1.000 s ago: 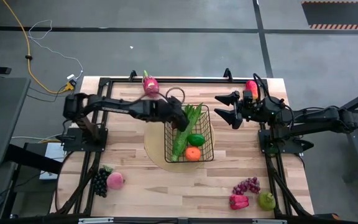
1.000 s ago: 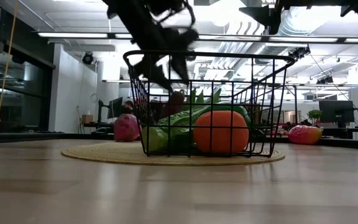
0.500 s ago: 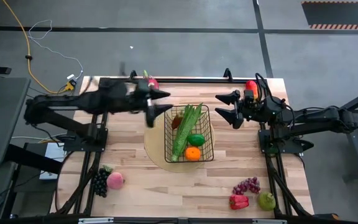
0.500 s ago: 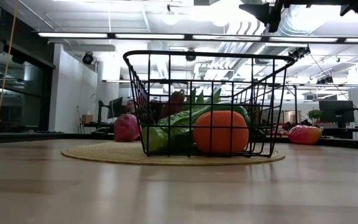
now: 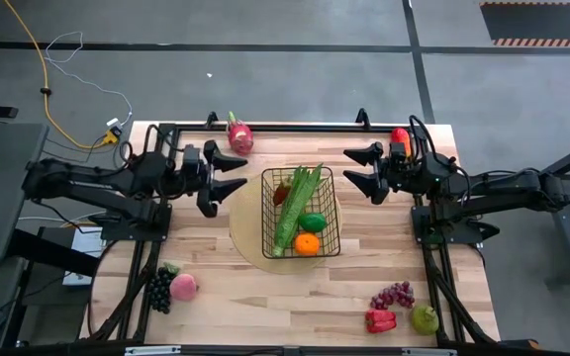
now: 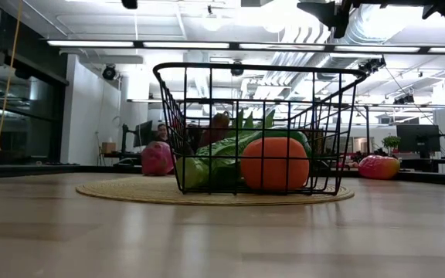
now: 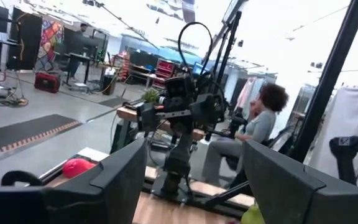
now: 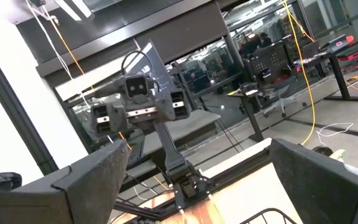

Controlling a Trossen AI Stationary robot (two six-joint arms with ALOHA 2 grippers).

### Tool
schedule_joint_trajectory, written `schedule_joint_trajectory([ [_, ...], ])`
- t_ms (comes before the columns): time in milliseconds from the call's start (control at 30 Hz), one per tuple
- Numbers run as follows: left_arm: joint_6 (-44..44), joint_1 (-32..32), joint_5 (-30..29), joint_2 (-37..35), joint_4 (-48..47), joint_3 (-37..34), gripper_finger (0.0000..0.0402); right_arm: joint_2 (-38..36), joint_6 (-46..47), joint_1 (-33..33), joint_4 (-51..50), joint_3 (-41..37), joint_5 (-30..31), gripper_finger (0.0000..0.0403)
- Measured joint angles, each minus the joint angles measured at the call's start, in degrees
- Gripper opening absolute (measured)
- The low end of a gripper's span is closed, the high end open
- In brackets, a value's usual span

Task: Build produce basket
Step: Put the pear into the wire basket

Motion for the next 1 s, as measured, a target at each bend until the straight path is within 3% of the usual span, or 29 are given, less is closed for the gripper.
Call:
schedule_joint_trajectory([
  [333, 5.1, 1.4, 0.1, -0.9, -2.0, 0.0, 0.0252, 0.0, 3.4, 0.0, -1.5, 0.4, 0.0, 0.0383],
  [400, 5.1, 1.3, 0.1, -1.0, -2.3, 0.0, 0.0252, 0.1, 6.4, 0.0, -11.0, 3.9, -1.0, 0.0383],
  [533, 5.1, 1.4, 0.0, -1.0, -2.9, 0.0, 0.0252, 2.1, 7.9, 0.3, -44.1, 16.0, -5.2, 0.0383],
  [700, 5.1, 1.4, -0.8, -0.9, -3.0, 0.0, 0.0252, 7.9, 18.2, 3.5, -78.4, 27.0, -18.8, 0.0383],
  [867, 6.3, 1.4, -1.8, -0.9, -3.3, 0.0, 0.0252, 10.9, 32.4, 14.0, -92.7, 27.5, -33.8, 0.0383],
  [1000, 6.8, 1.4, -3.3, -0.9, -3.3, 0.0, 0.0252, 11.9, 42.8, 25.6, -93.8, 25.1, -38.9, 0.0383],
])
